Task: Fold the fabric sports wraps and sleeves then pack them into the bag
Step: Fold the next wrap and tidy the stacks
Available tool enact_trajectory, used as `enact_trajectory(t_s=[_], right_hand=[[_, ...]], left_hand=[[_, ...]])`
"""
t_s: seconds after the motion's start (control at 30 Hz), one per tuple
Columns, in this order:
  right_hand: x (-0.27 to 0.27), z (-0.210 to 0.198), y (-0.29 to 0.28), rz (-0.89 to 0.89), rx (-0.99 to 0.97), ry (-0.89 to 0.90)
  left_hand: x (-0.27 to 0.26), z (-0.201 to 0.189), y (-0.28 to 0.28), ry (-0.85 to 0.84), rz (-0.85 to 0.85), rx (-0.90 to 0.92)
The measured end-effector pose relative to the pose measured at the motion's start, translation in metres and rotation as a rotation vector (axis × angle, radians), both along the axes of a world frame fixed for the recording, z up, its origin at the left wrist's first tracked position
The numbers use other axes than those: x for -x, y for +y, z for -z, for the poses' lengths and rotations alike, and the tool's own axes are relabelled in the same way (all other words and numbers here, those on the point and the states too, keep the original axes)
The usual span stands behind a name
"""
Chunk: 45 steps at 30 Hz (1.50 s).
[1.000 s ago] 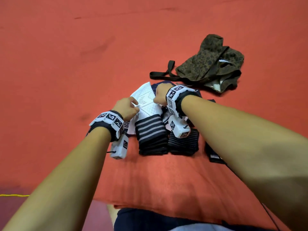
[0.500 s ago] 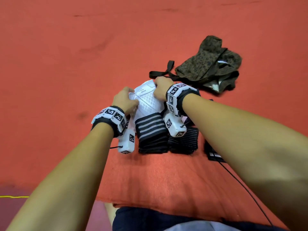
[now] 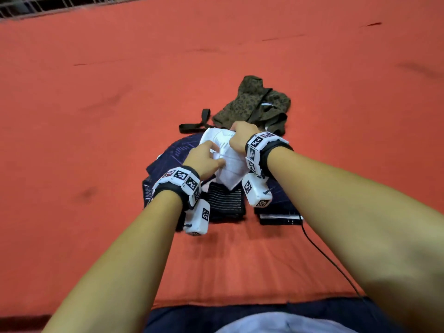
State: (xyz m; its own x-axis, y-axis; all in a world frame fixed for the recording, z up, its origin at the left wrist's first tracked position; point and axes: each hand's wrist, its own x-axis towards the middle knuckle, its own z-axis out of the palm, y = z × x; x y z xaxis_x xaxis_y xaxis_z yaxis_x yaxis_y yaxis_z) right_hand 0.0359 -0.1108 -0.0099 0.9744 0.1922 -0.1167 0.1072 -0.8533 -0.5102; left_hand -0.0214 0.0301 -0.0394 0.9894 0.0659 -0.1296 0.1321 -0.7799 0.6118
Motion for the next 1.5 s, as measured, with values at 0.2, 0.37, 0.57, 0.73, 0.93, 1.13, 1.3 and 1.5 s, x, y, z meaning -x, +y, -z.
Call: enact_trajectory(t_s=[0.2, 0.37, 0.57, 0.73, 0.93, 1.13, 1.3, 1.5], right_hand=[[0.017, 0.022, -0.054, 0.065, 0.148, 0.131], [0.025, 0.05, -0.083, 0.046, 0.261, 0.192], [0.036, 0.061, -0.095, 0.039, 0.137, 0.223], [0.046, 0.072, -0.078, 0.103, 0.034, 0.163], [0.061, 0.087, -0.073, 0.083, -0.1, 0.053], [0.067, 0.097, -0.079, 0.096, -0.03, 0.165], [0.071, 0.098, -0.078, 0.116, -0.065, 0.147], [0.084, 0.109, -0.078, 0.114, -0.123, 0.078]], left_hand=[[0.022, 0.03, -0.047, 0.169, 0.159, 0.259], [0.029, 0.044, -0.045, 0.086, 0.126, 0.053], [0.029, 0.054, -0.03, 0.077, -0.012, -0.146], [0.024, 0.052, -0.03, 0.082, -0.022, -0.078], [0.02, 0.056, -0.033, 0.063, -0.06, -0.041], [0.018, 0.055, -0.041, 0.03, -0.041, 0.011], [0.015, 0.052, -0.054, -0.005, -0.059, 0.105], [0.014, 0.045, -0.078, 0.01, 0.051, 0.248]])
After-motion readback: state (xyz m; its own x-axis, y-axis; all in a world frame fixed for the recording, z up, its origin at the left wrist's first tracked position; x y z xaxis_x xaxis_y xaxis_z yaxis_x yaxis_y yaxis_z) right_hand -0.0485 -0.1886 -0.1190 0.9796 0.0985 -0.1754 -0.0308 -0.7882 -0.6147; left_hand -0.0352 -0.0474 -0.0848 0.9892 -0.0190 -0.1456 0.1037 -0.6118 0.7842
